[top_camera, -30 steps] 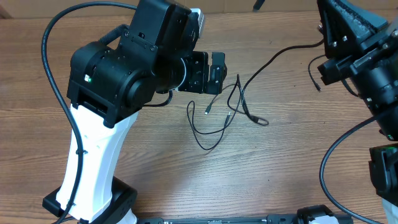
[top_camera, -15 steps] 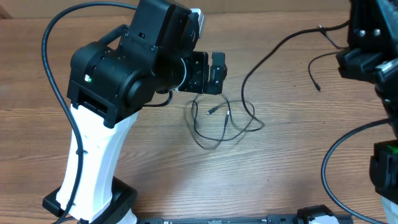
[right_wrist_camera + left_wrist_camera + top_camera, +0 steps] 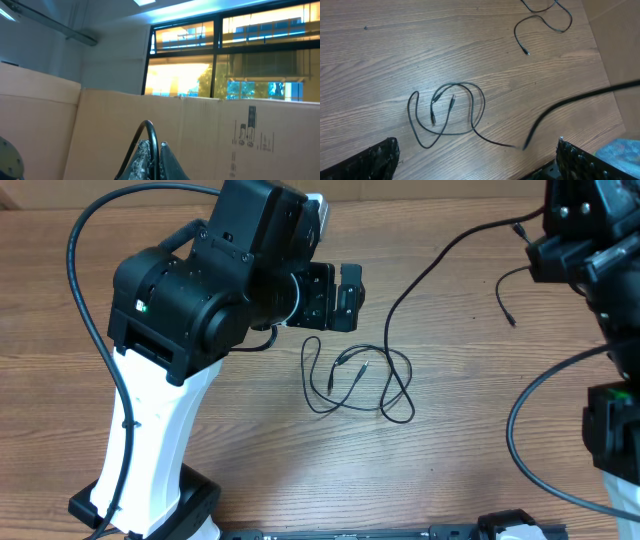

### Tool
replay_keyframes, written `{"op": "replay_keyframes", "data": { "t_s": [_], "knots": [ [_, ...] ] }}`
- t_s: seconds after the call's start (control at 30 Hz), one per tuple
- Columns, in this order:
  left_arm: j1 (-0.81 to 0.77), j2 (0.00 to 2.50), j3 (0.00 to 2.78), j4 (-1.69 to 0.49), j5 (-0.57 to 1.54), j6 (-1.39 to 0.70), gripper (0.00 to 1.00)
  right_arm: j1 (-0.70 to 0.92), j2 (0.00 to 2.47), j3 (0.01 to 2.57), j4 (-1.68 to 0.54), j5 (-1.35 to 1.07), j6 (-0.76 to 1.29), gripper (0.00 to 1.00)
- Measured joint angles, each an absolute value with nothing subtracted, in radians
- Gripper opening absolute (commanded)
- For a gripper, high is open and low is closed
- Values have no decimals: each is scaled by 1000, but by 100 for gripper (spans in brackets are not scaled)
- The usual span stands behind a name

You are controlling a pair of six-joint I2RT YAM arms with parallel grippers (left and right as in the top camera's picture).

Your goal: Untangle cables

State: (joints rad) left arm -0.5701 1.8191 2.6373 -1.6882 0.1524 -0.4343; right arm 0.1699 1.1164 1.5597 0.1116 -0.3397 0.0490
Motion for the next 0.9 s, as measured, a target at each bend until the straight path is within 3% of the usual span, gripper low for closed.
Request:
{"op": "replay_keyframes", "data": {
  "t_s": [0.5, 0.9],
  "knots": [
    [-570, 1819, 2637, -1687, 152, -434, 100, 170, 1168, 1560, 80, -291, 49, 4],
    [-626, 1874, 2462, -1662, 179, -188, 93, 170, 1168, 1560, 39, -280, 48, 4]
  ]
}}
